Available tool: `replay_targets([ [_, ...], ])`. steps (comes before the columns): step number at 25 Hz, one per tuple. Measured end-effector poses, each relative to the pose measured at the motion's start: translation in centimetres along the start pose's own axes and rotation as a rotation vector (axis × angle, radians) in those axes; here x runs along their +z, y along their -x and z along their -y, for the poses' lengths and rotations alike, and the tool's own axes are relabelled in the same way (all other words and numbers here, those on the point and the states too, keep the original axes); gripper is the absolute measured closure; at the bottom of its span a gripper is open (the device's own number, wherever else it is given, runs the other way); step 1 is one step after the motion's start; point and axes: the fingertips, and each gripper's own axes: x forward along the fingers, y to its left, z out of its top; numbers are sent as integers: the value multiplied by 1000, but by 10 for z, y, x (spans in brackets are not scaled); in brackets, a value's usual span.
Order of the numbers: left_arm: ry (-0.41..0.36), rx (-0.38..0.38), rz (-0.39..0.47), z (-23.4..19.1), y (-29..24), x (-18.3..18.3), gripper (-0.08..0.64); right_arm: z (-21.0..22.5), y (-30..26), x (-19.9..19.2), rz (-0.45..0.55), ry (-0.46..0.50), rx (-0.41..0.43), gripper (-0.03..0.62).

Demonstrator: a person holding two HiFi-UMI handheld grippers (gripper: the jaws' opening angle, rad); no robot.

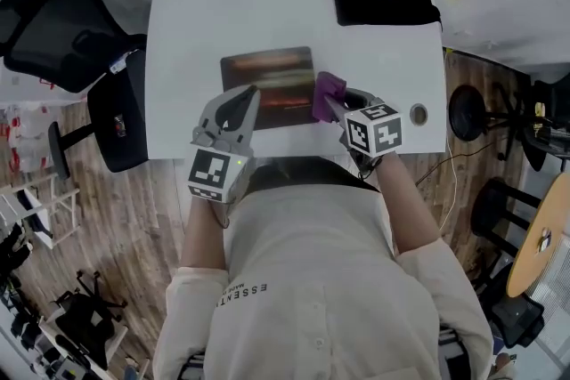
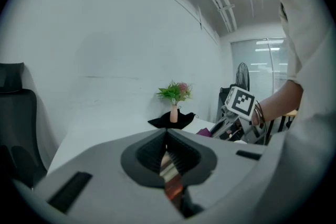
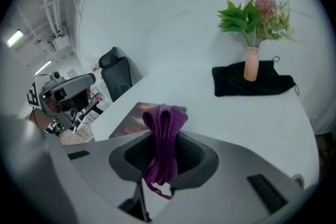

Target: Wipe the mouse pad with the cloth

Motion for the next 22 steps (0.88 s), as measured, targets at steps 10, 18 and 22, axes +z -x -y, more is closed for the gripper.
replay_targets([
  [10, -18, 76, 79, -66, 34, 51, 558, -62, 29, 113, 305, 82, 25, 491],
  [18, -92, 124, 144, -100, 55, 100, 558, -94, 71, 191, 567, 257, -68, 491],
  [22, -92, 165, 144, -114, 60, 111, 558, -103, 88, 211, 664, 338, -95, 492],
])
